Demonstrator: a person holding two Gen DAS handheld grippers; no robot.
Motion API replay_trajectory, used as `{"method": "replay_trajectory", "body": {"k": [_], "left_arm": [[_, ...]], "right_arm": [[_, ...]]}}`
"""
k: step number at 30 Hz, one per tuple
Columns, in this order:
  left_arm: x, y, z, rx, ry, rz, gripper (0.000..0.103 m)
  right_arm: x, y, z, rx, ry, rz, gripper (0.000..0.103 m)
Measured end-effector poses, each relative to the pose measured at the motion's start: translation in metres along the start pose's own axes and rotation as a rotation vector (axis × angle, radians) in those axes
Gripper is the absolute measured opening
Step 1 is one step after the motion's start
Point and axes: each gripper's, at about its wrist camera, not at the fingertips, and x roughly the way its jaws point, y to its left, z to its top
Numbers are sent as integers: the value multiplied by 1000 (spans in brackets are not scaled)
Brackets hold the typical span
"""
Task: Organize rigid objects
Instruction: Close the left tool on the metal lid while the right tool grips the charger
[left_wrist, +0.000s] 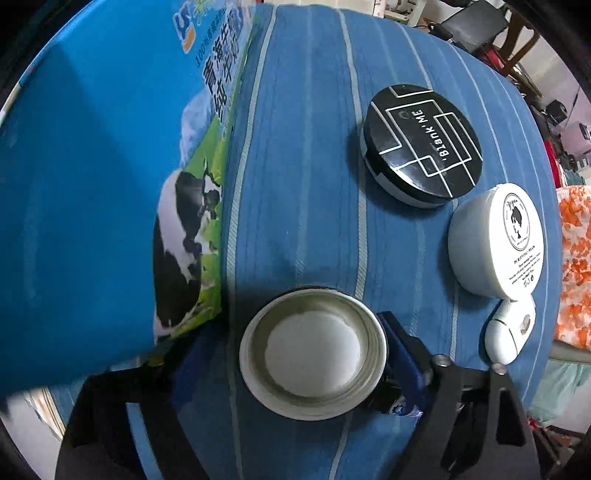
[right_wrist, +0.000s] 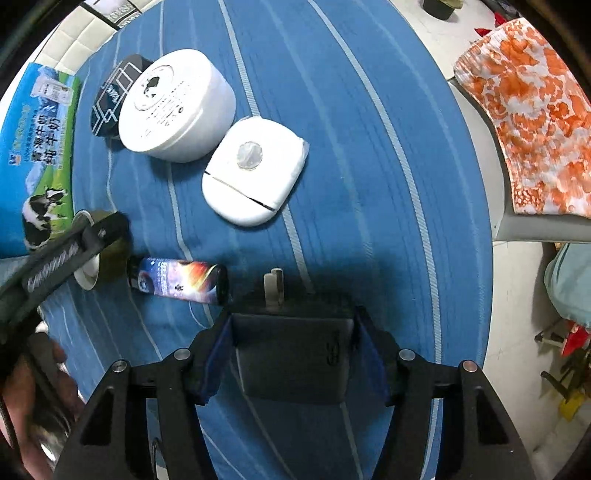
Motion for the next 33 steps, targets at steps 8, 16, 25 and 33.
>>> {"method": "replay_trajectory", "body": {"k": [8, 16, 25, 33], "left_arm": [[-8, 6, -36, 106, 32, 0, 62], [-6, 27, -68, 133, 53, -3, 64], [0, 21, -46, 159, 35, 4, 62], [-13, 20, -66, 182, 22, 7, 62]], "right_arm": [[-1, 6, 2, 18, 47, 9, 68], [0, 21, -6, 11, 21, -34, 77], [-15, 53, -27, -33, -42, -114, 62], [-26, 59, -42, -69, -81, -73, 62]]}}
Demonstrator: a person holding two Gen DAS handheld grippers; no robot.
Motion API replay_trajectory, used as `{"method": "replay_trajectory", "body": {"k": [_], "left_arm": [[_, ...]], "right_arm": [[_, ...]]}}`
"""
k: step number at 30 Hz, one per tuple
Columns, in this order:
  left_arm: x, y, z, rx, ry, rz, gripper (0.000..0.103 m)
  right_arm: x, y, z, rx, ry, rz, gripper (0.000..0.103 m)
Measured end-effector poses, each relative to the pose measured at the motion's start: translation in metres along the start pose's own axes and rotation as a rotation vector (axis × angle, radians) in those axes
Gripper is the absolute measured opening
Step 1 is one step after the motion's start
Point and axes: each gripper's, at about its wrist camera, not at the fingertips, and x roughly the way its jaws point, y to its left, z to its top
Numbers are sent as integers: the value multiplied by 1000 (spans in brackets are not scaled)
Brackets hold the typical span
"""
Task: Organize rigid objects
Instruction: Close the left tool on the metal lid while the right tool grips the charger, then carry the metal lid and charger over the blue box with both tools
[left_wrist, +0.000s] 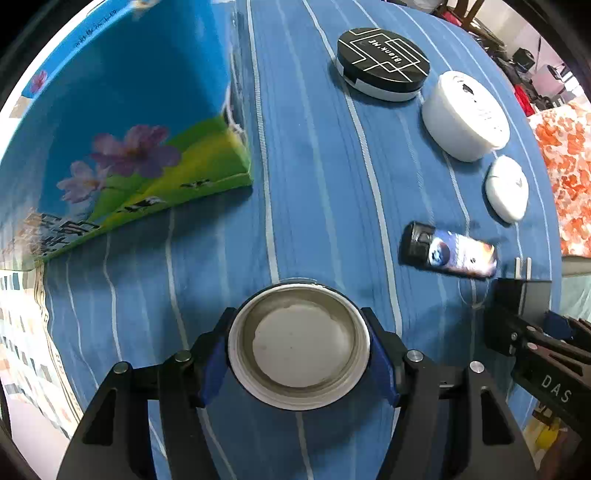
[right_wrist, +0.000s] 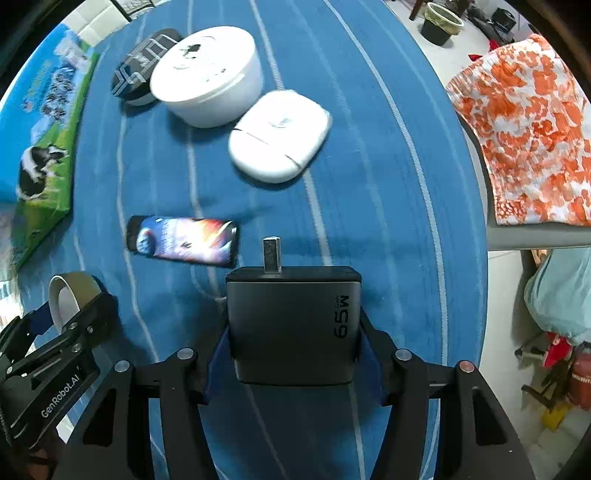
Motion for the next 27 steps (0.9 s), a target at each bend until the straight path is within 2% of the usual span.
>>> {"method": "replay_trajectory", "body": {"k": [10, 19, 22, 27], "left_arm": [[-48, 18, -13, 12, -68, -12, 62], [-127, 46, -15, 26, -192, -38, 62], [-143, 65, 6, 23, -236, -46, 62], [-179, 104, 21, 8, -313, -29, 62]], "right_arm": [[-39, 32, -18, -31, -114, 73, 62], [-108, 85, -16, -101, -240, 163, 62], [-129, 104, -7, -135, -278, 174, 62], [-161, 148, 0, -188, -334, 166, 62]]}}
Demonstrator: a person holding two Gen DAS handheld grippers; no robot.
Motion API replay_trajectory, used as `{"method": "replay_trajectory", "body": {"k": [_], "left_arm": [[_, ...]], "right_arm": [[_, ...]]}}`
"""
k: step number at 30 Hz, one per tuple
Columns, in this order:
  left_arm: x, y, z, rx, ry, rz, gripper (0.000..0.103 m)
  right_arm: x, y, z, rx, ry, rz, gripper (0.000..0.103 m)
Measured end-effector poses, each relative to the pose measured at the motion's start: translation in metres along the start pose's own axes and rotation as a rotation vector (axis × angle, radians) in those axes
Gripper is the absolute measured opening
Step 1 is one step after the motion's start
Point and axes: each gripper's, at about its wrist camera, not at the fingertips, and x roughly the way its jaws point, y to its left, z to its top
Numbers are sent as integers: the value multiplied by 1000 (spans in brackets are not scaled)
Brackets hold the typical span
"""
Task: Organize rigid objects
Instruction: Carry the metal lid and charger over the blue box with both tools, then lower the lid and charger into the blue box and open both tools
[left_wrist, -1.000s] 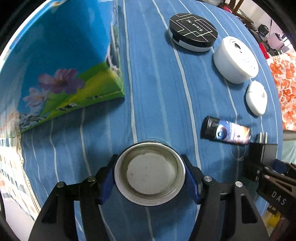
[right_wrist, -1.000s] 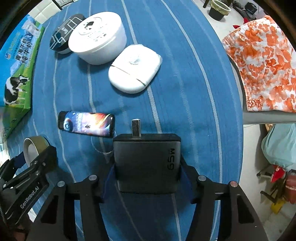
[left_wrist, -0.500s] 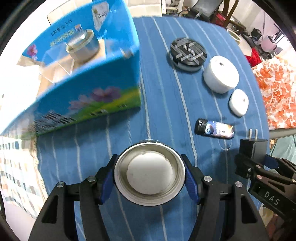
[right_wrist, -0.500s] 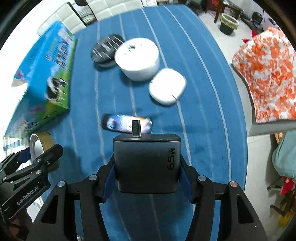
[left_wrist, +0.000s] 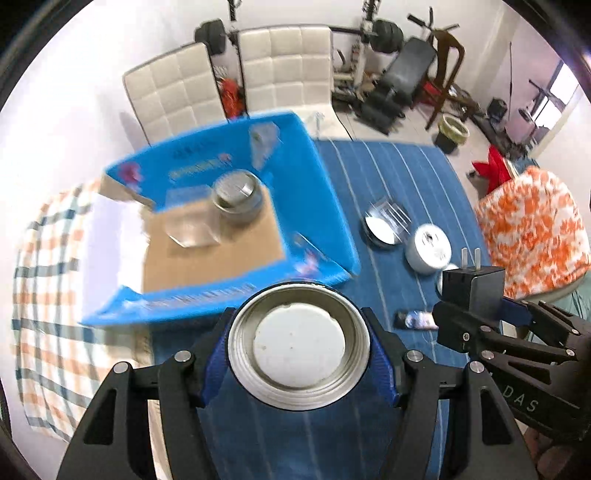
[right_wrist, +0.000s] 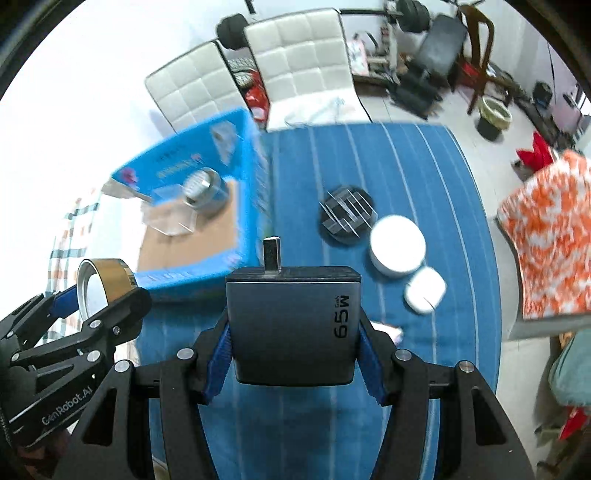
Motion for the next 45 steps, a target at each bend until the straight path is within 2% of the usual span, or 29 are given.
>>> {"method": "replay_trajectory", "body": {"k": [12, 18, 21, 27, 31, 39, 45], "left_arm": [[-41, 94, 29, -76, -109, 55, 62], [-38, 129, 38, -102, -108, 61, 62], [-14, 151, 45, -121, -71, 81, 62], [69, 199, 56, -203, 76, 95, 62], [115, 211, 64, -205, 152, 101, 62], [166, 217, 92, -171, 208, 126, 62], [191, 218, 113, -151, 270, 80, 63]], "right_arm": [[-18, 93, 29, -88, -67, 23, 62], [7, 117, 42, -99, -57, 23, 62], [43, 126, 49, -98, -11, 11, 62], [129, 134, 60, -79, 121, -29, 62], [173, 133, 70, -44, 190, -54, 62], [234, 128, 92, 19, 310, -89, 62], [265, 116, 99, 80, 389, -68, 62]]}}
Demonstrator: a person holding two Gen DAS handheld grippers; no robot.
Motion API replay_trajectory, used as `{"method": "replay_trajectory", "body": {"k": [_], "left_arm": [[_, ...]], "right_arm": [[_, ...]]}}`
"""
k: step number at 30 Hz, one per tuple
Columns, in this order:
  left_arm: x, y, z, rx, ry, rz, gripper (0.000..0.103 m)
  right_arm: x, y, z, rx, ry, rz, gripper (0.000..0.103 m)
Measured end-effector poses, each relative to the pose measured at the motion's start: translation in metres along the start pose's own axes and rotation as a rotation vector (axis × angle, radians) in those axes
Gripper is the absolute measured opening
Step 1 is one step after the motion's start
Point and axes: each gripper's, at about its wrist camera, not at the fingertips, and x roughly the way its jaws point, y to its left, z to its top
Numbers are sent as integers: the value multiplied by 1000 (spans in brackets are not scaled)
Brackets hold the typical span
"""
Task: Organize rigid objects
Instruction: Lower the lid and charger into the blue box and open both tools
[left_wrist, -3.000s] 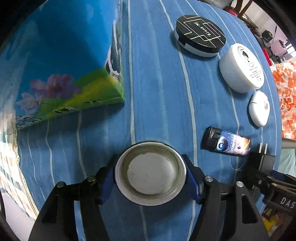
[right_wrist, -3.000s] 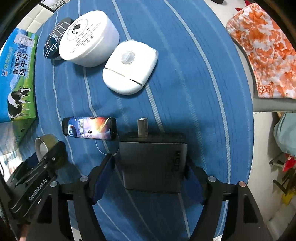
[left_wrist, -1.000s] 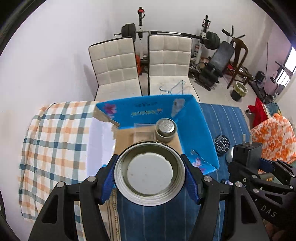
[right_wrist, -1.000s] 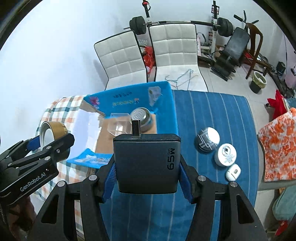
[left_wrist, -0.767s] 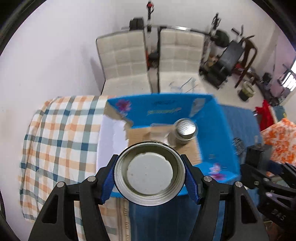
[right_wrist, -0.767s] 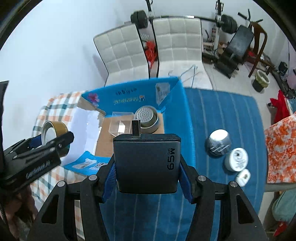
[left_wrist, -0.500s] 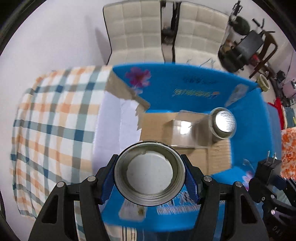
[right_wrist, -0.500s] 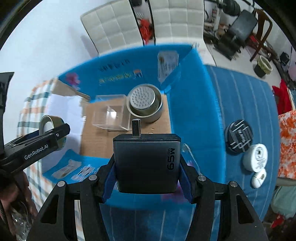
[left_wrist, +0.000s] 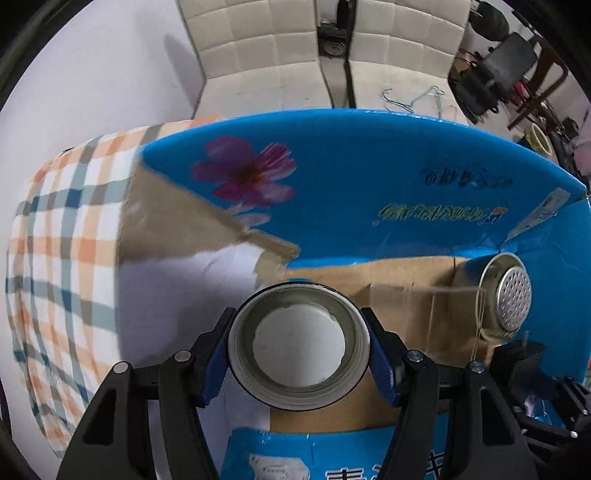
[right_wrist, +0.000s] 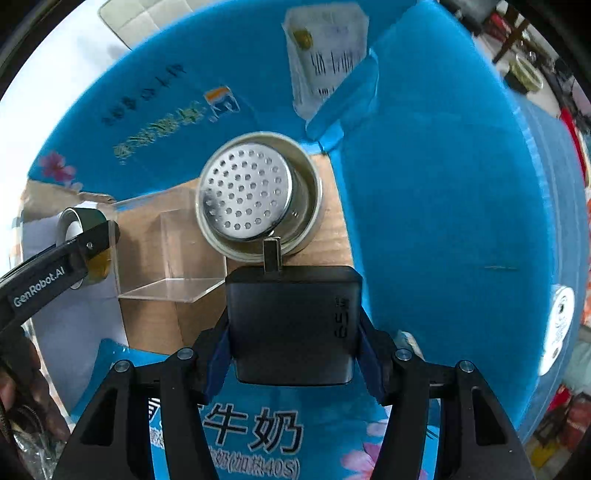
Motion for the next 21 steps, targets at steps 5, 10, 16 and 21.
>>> {"method": "replay_trajectory", "body": {"k": [5, 10, 16, 21], "left_arm": [[19, -1, 15, -6, 96, -51, 63], [25, -1, 20, -21, 141, -82, 63], [24, 2, 22, -45, 185, -111, 65], [12, 2, 19, -41, 168, -125, 75]], "right_arm": [[17, -2, 11, 16, 49, -10, 62], [24, -3, 24, 38, 83, -1, 62], [20, -4, 33, 33, 92, 25, 68], [0, 3, 34, -1, 21, 22, 80]]}}
